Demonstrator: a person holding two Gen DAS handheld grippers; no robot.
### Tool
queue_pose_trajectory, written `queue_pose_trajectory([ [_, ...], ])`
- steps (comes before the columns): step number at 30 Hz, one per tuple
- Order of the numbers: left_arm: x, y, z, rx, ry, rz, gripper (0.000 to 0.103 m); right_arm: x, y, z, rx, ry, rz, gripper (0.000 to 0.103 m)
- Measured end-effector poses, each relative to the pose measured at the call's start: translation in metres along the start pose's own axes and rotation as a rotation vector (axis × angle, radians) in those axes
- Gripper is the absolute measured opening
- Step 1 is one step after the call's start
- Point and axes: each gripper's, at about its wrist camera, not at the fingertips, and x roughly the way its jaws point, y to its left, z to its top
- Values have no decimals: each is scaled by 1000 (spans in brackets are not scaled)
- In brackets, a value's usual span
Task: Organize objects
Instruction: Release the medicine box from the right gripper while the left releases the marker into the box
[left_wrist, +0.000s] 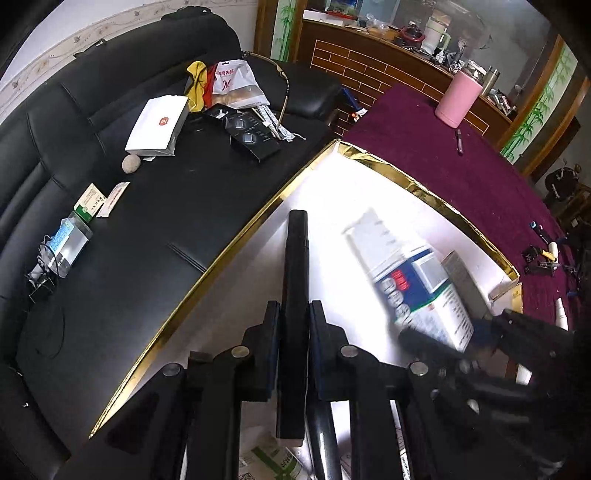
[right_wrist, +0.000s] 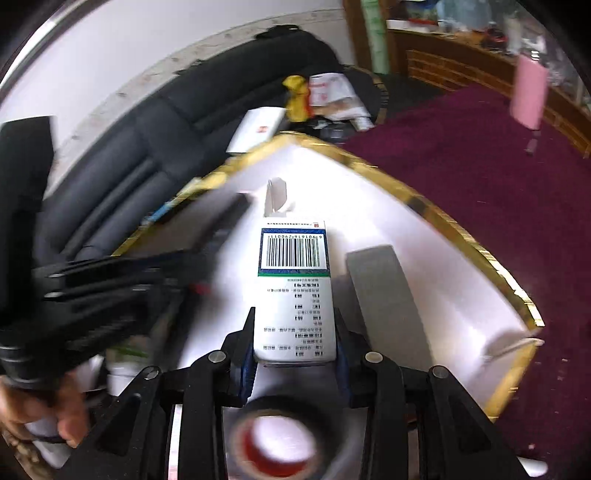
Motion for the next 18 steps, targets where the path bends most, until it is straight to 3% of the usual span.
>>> queue_pose_trajectory([
  [8, -4, 0, -3, 0, -11, -4, 15, -11, 6, -4, -36, -24, -11, 41],
  [11, -10, -1, -5, 6, -25, -1, 15, -19, 8, -8, -48, -27, -13, 50],
  [16, -24, 0, -11, 2, -48, -5, 38, -33, 16, -16, -79, -53, -33, 65],
  [18, -33, -1, -15, 10, -67, -3, 41, -41, 18, -18, -85, -68, -40, 73],
])
